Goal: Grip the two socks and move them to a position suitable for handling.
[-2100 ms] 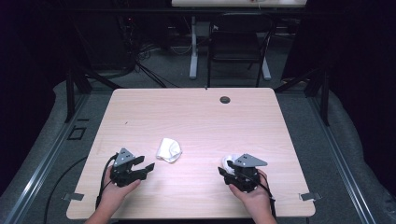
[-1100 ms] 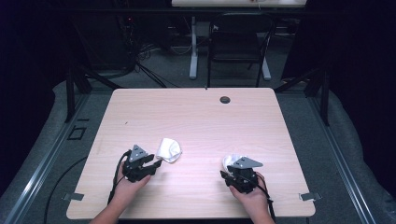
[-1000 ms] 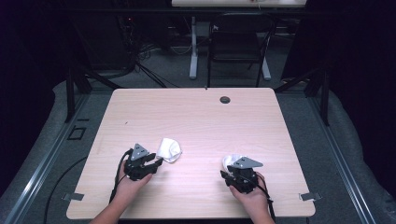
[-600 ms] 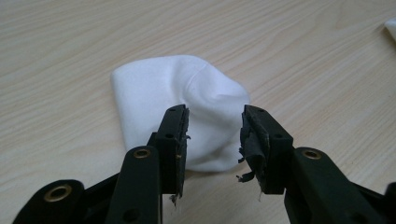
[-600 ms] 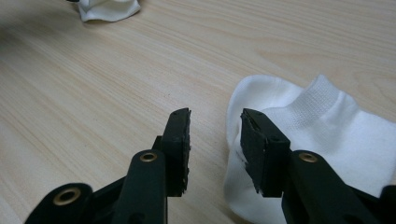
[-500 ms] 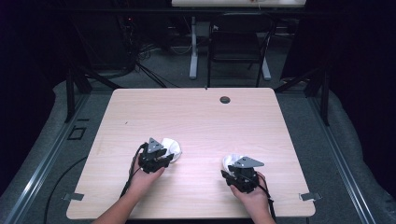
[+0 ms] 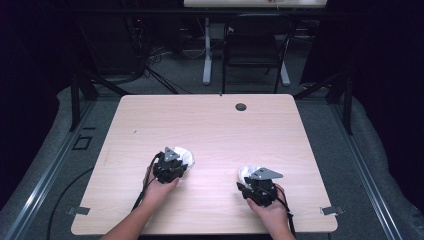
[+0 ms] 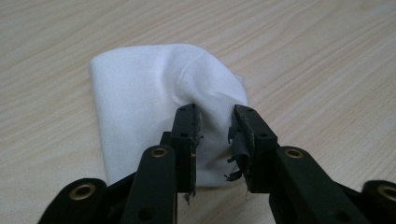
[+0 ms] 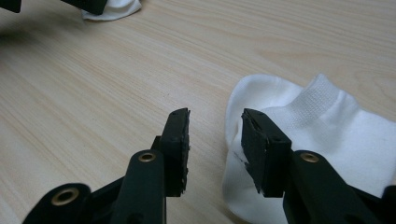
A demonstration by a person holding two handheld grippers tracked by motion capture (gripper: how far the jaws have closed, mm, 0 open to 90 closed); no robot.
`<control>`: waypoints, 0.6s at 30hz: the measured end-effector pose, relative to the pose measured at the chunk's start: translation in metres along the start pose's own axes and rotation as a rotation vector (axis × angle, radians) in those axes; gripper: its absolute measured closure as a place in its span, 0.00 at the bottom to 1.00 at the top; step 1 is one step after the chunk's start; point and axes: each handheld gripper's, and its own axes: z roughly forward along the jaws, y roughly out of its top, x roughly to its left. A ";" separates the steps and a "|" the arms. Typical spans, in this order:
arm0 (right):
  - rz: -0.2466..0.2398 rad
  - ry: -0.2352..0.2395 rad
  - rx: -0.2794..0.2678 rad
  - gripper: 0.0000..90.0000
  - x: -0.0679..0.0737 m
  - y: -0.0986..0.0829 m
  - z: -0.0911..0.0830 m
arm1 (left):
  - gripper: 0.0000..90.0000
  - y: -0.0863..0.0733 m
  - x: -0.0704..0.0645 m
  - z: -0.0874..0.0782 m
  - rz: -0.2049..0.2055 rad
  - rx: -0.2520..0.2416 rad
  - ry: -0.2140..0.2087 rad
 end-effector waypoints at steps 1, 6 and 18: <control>0.000 0.000 0.000 0.69 0.000 0.000 0.000 | 0.81 0.000 0.000 0.000 0.000 0.000 0.000; -0.001 0.001 0.003 0.69 0.000 0.000 0.000 | 0.84 -0.002 0.001 0.000 0.004 -0.002 -0.001; 0.005 0.001 -0.001 0.68 0.001 0.000 0.001 | 0.85 -0.007 -0.008 -0.003 0.006 -0.012 -0.027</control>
